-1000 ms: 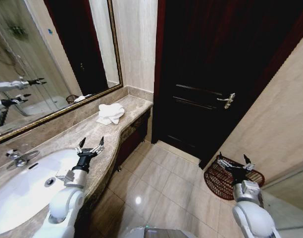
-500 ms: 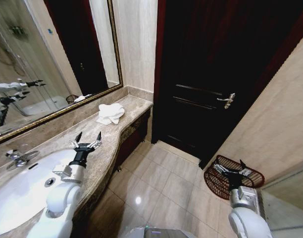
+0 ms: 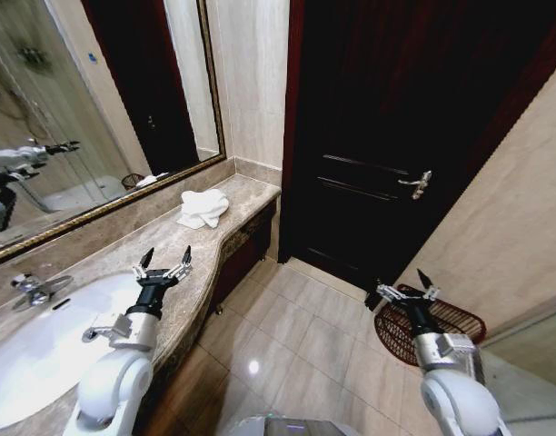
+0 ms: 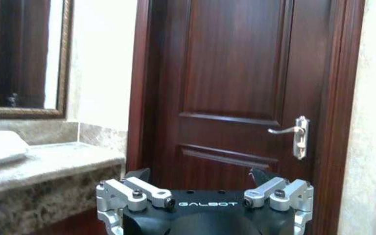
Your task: Discard the used towel into the hamper.
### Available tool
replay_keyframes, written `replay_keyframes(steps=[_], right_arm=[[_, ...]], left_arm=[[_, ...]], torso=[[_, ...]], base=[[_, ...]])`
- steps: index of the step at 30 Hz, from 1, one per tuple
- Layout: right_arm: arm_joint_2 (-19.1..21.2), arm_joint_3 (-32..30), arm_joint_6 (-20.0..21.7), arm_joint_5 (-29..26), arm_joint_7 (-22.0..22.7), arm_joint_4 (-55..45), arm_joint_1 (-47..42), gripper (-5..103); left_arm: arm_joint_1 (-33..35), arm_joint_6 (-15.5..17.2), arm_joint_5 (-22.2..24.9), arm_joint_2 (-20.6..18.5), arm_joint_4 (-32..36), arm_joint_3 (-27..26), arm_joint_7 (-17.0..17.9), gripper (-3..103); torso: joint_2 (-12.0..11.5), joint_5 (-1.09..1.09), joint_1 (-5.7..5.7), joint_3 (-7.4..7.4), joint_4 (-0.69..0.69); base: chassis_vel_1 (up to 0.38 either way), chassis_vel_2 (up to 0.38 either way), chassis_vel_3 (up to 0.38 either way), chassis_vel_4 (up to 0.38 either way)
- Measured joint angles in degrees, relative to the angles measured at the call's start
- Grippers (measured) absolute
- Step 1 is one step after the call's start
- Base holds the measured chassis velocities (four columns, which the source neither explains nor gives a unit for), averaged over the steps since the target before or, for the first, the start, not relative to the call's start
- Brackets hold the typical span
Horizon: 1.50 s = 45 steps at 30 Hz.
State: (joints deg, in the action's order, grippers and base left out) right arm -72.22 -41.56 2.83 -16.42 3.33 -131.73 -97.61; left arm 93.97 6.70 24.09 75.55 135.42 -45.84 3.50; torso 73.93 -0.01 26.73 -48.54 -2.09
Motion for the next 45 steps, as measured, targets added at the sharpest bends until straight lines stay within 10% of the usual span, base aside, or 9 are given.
replay_keyframes(steps=[18, 45], right_arm=[[-7.5, 1.5, 5.9, 4.8, -1.6, -6.7, 0.8, 100], [-3.2, 0.9, 9.1, 1.0, -1.2, -6.6, 2.3, 100]], left_arm=[[0.2, -4.0, 3.4, -2.5, 0.6, -2.0, -1.5, 100], [0.2, -0.2, 1.0, -1.0, 2.1, -1.1, -2.1, 100]], torso=[[0.0, 0.0, 0.0, 0.0, 0.0], [0.0, 0.01, 0.0, 0.0, -0.01]], base=[[-0.006, 0.006, 0.006, -0.008], [-0.052, 0.062, 0.054, -0.061]])
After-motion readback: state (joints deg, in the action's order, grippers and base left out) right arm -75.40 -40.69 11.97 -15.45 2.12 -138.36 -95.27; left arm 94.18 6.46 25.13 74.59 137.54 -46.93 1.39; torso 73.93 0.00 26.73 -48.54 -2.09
